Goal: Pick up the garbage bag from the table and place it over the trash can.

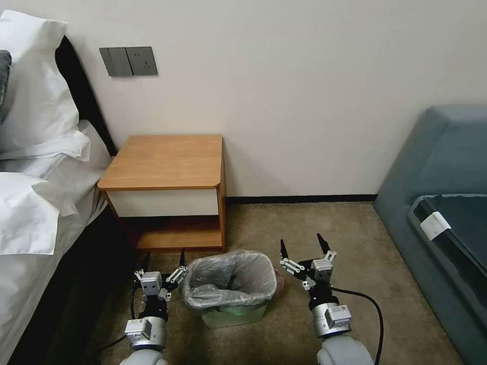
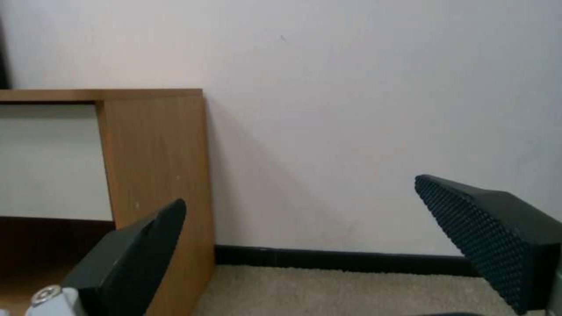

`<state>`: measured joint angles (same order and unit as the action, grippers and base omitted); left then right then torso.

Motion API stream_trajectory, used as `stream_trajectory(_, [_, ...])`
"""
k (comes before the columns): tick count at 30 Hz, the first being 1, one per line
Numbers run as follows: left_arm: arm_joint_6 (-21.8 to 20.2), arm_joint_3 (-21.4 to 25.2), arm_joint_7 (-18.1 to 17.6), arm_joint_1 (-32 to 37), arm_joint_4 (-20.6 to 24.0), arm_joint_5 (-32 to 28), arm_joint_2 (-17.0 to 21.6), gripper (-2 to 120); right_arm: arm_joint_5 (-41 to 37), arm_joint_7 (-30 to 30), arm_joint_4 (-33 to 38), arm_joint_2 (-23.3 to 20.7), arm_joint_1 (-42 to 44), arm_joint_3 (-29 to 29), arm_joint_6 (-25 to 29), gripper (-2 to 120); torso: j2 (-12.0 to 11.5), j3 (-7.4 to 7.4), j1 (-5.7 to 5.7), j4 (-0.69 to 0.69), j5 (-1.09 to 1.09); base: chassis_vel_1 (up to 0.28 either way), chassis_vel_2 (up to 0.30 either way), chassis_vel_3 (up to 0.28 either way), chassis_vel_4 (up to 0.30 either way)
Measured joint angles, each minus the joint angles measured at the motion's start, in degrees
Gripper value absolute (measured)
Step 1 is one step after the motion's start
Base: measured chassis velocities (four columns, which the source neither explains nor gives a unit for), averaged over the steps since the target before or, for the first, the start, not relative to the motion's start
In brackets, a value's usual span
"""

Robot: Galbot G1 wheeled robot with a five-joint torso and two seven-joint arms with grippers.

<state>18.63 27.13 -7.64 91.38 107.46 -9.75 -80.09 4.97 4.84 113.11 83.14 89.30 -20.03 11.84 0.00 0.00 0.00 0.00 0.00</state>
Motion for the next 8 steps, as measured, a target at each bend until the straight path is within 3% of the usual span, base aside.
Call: stream_trajectory(8, [-0.03, 0.0, 0.0, 0.0, 0.01, 0.0, 0.0, 100, -0.03, -0.02, 0.01, 0.0, 0.0, 0.0, -0.01, 100, 0.0, 0.0, 0.0, 0.0, 0.0, 0.0, 0.0, 0.0, 0.0])
